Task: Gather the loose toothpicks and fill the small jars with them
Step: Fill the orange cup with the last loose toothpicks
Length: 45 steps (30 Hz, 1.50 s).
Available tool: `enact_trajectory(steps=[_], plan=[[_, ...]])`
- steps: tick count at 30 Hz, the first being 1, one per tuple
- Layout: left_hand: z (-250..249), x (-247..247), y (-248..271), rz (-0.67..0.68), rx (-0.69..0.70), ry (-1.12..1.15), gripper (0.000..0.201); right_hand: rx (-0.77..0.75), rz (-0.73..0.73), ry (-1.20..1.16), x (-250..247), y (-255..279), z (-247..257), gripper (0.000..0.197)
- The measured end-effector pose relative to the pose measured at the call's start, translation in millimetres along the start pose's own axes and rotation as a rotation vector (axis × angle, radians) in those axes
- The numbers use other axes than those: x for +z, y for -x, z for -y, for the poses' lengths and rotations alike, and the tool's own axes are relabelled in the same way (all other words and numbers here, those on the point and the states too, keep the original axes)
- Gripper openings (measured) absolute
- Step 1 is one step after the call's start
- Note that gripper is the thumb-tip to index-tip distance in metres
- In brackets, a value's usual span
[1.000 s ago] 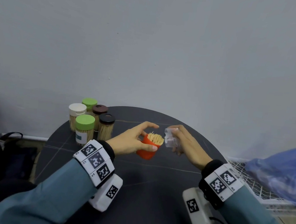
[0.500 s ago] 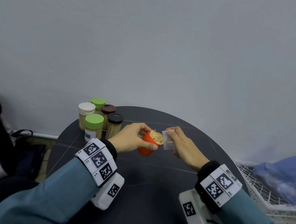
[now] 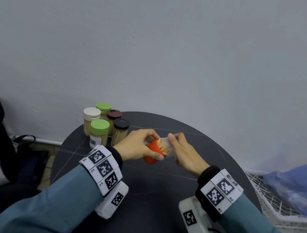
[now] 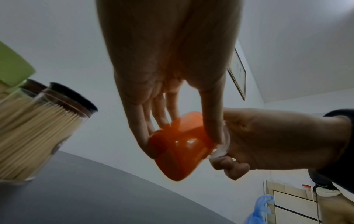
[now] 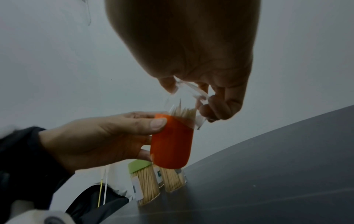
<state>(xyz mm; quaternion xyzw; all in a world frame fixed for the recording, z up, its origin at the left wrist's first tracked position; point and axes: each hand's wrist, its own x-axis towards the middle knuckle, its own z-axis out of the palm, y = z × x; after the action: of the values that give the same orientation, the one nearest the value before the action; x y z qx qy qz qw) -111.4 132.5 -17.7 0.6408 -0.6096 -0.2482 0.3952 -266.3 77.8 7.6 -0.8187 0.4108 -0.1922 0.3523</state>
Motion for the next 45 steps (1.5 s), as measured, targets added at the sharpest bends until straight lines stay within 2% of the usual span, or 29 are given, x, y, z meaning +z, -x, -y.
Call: enact_trajectory(steps=[6, 14, 20, 33, 37, 42, 45], plan=[[-3, -1, 2, 0.017, 0.032, -0.023, 0.051, 0.063, 0.0, -0.038, 3, -3, -2, 0.043], [-3, -1, 3, 0.014, 0.014, 0.018, 0.054, 0.138, -0.013, -0.161, 2, -3, -6, 0.043], [-4, -3, 3, 0.006, 0.045, -0.035, 0.047, 0.113, 0.009, -0.126, 5, -2, -6, 0.042], [-3, -2, 1, 0.01, 0.048, -0.103, 0.059, 0.065, 0.014, -0.007, 9, -1, -1, 0.041], [-2, -4, 0, 0.001, 0.048, -0.089, 0.055, -0.001, 0.019, 0.041, 7, -4, 1, 0.037], [-1, -5, 2, 0.005, 0.052, -0.082, 0.044, -0.08, 0.026, 0.106, 6, -7, 5, 0.042], [1, -8, 3, -0.001, 0.051, -0.09, 0.045, -0.096, 0.053, 0.126, 8, -8, 3, 0.042]])
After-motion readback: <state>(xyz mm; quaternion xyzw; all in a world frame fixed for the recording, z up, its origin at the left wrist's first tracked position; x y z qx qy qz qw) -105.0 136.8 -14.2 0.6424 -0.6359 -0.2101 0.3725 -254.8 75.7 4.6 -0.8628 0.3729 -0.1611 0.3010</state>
